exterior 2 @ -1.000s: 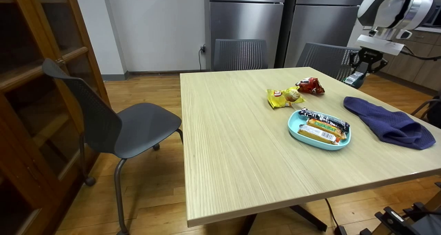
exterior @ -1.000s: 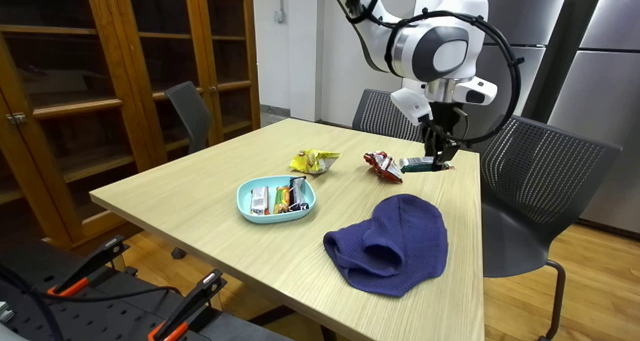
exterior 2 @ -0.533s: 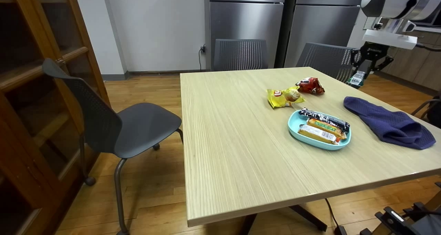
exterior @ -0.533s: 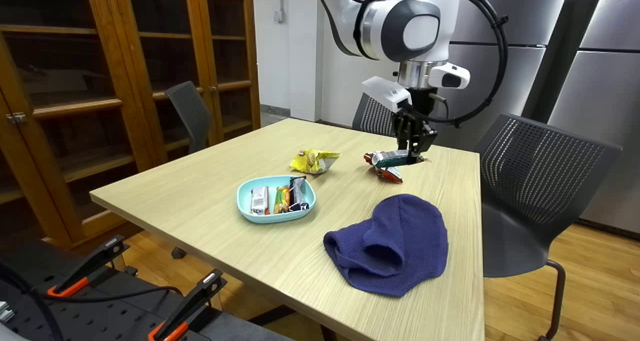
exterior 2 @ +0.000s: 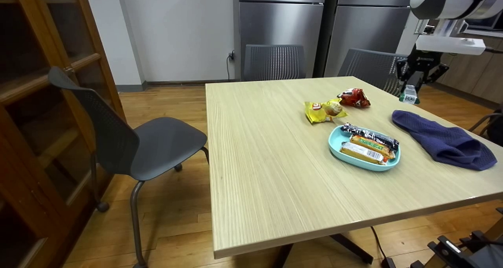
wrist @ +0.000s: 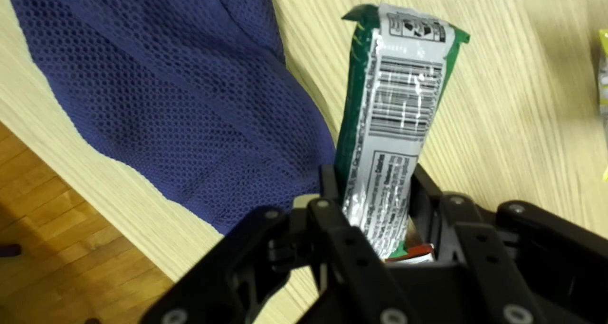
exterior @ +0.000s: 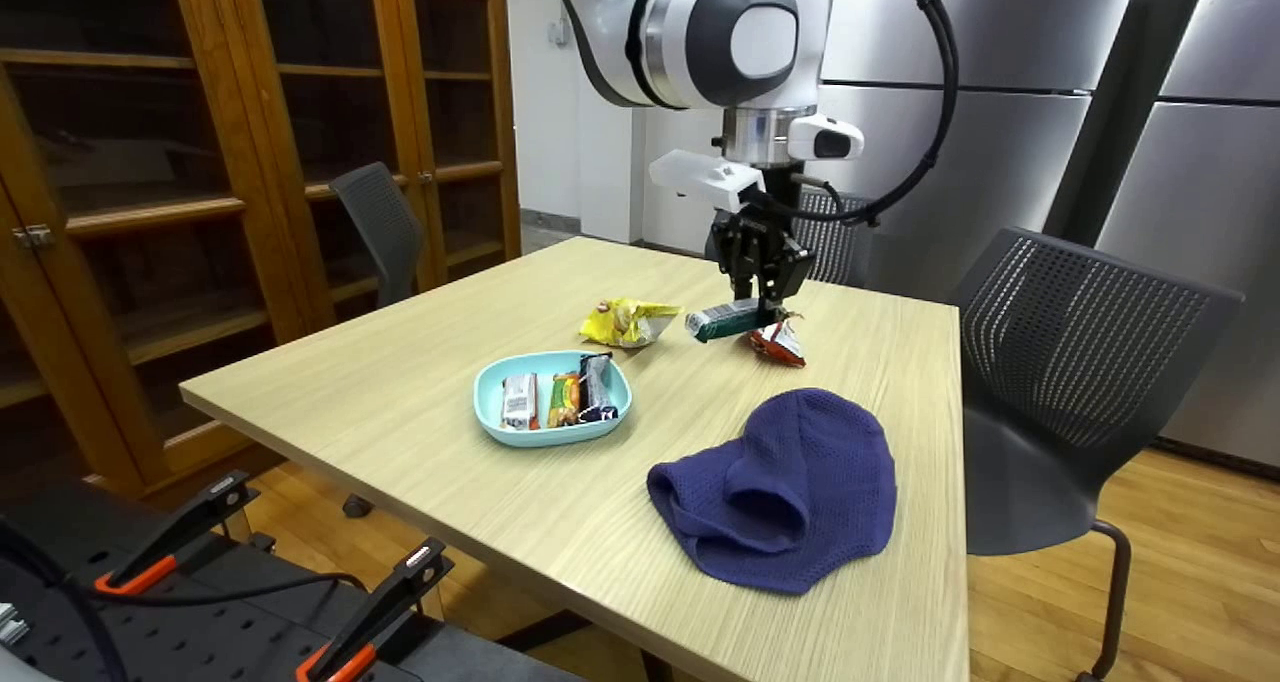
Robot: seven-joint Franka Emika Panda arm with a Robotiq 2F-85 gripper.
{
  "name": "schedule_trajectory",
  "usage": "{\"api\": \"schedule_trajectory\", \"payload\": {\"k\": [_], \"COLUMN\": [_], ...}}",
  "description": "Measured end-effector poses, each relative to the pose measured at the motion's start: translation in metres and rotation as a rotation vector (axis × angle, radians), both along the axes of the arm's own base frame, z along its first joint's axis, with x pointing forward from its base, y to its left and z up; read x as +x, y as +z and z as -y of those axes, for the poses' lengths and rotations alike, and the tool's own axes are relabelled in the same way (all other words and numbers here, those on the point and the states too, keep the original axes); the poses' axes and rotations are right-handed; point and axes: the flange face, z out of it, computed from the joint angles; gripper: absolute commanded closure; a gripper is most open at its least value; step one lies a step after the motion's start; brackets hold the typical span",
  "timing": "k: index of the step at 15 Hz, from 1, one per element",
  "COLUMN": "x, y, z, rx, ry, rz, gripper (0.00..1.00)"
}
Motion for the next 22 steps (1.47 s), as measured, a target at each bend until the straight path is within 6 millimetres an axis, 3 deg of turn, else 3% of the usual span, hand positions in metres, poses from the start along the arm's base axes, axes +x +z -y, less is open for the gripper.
{"api": "schedule_trajectory", "payload": {"k": [12,22], "x": [-0.013,-0.024], "y": [-0.023,-0.045], "z": [-0.045,-0.124], "rx": [-0.108,-0.067], "ry": [0.593,0.946], "rz": [-0.152,-0.164], "gripper": [0.86,0.86]}}
